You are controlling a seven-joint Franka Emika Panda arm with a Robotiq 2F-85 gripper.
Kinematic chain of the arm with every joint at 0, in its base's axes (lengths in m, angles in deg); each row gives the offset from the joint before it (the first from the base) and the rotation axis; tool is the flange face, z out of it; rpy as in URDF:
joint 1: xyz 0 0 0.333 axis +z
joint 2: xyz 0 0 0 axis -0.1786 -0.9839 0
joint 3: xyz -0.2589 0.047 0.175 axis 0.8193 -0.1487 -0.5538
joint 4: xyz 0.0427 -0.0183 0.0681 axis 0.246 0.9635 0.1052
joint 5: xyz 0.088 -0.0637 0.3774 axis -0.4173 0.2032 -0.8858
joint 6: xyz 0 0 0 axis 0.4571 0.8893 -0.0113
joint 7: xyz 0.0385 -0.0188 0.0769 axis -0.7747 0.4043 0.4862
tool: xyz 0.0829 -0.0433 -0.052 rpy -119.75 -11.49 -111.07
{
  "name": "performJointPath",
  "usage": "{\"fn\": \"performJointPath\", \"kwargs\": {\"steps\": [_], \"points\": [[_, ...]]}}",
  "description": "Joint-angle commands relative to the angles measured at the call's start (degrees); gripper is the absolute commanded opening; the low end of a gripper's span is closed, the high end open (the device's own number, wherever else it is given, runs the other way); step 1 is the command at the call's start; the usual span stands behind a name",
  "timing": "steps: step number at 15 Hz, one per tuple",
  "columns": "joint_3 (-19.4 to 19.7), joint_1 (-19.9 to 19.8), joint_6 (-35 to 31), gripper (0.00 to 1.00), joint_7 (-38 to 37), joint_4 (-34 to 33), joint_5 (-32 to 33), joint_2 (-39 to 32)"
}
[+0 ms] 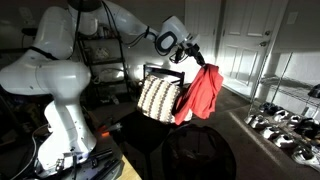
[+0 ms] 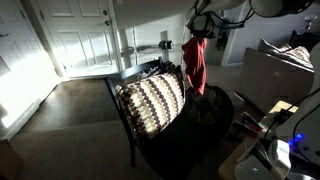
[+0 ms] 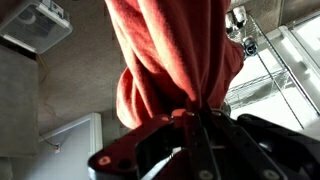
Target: Put the red shirt in the laundry basket
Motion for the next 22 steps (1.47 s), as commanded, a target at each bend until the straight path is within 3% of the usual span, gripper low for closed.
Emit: {"fn": "performJointPath", "kwargs": {"steps": [1, 6, 12, 22], "points": [[1.16, -2.75, 2.27, 0.02, -11.29, -2.89, 13.67, 1.23], [0.35, -6.48, 4.72, 0.02, -20.98, -4.75, 29.19, 2.06], [-0.55, -8.53, 8.5, 0.02, -26.38, -5.91, 40.2, 2.49], [-6.88, -12.47, 14.02, 0.02, -23.18, -4.79, 53.59, 9.2]]}}
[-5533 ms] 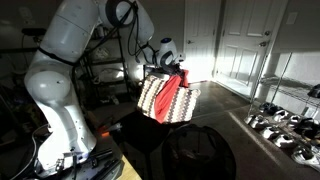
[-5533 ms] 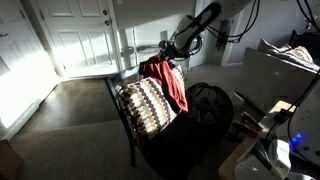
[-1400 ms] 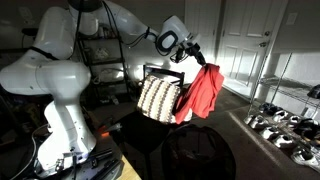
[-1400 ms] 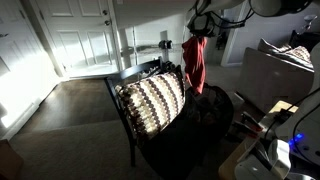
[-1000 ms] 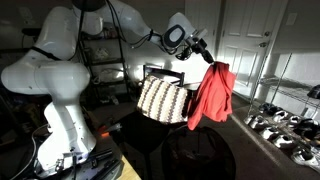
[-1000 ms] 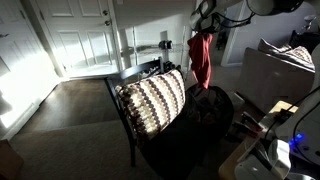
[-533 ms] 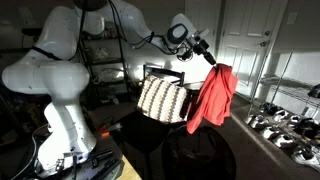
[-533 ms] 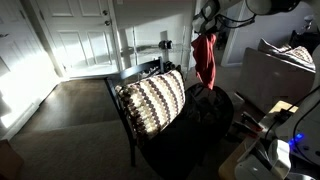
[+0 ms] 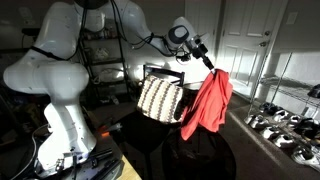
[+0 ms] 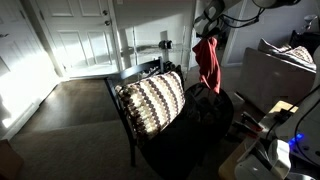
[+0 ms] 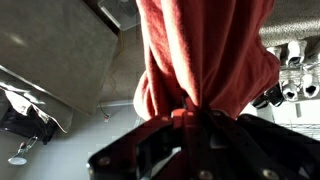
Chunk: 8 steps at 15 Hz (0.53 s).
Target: Put the red shirt in the laundry basket
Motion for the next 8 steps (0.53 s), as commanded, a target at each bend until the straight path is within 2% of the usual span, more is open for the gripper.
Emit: {"fn": "performJointPath", "kwargs": {"steps": [1, 8], "points": [[-2.32, -1.8, 2.56, 0.02, 1.92, 0.77, 6.42, 5.46], [-4.79, -3.98, 4.13, 0.02, 0.79, 1.99, 15.27, 9.98]]}}
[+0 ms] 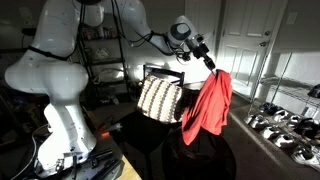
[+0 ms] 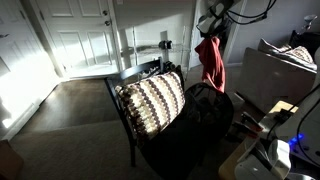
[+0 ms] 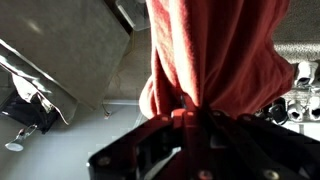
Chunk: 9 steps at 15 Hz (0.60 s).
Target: Put the red shirt in the laundry basket
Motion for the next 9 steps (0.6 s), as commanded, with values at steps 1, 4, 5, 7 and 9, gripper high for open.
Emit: {"fn": "performJointPath", "kwargs": {"steps": [1, 4, 5, 7, 9], "points": [[-2.45, -1.46, 1.14, 0.02, 0.67, 1.53, 5.17, 5.25], [-3.68, -2.31, 1.15, 0.02, 0.98, 2.56, 9.21, 7.18], [-3.94, -2.53, 1.2, 0.02, 1.03, 3.04, 10.82, 7.81], [-4.33, -3.0, 1.49, 0.02, 0.67, 3.82, 13.71, 9.0], [-5.01, -3.65, 1.71, 0.02, 0.79, 4.79, 16.29, 10.5]]}}
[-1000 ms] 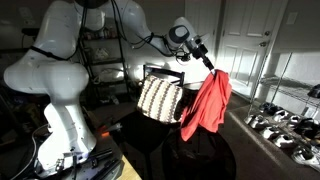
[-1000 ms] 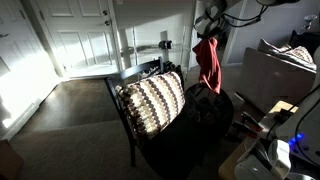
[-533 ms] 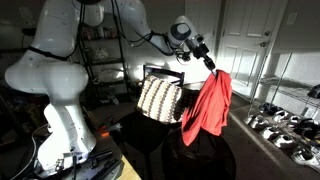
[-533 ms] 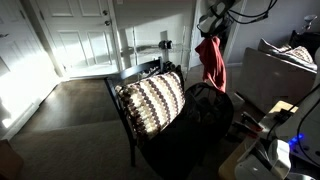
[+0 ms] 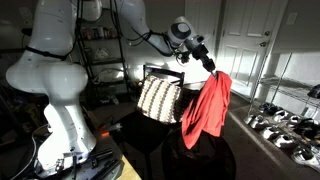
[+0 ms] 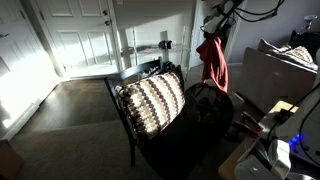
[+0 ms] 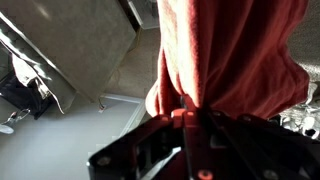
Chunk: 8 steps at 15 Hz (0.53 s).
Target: Put the red shirt in the laundry basket
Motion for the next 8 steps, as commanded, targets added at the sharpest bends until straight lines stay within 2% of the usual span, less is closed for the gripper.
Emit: {"fn": "performJointPath", "kwargs": {"steps": [1, 8], "points": [[-2.09, -1.55, 1.4, 0.02, 0.89, 2.6, 5.98, 5.71], [-6.89, -4.96, 1.11, 0.02, 1.59, 7.16, 15.48, 13.05]]}}
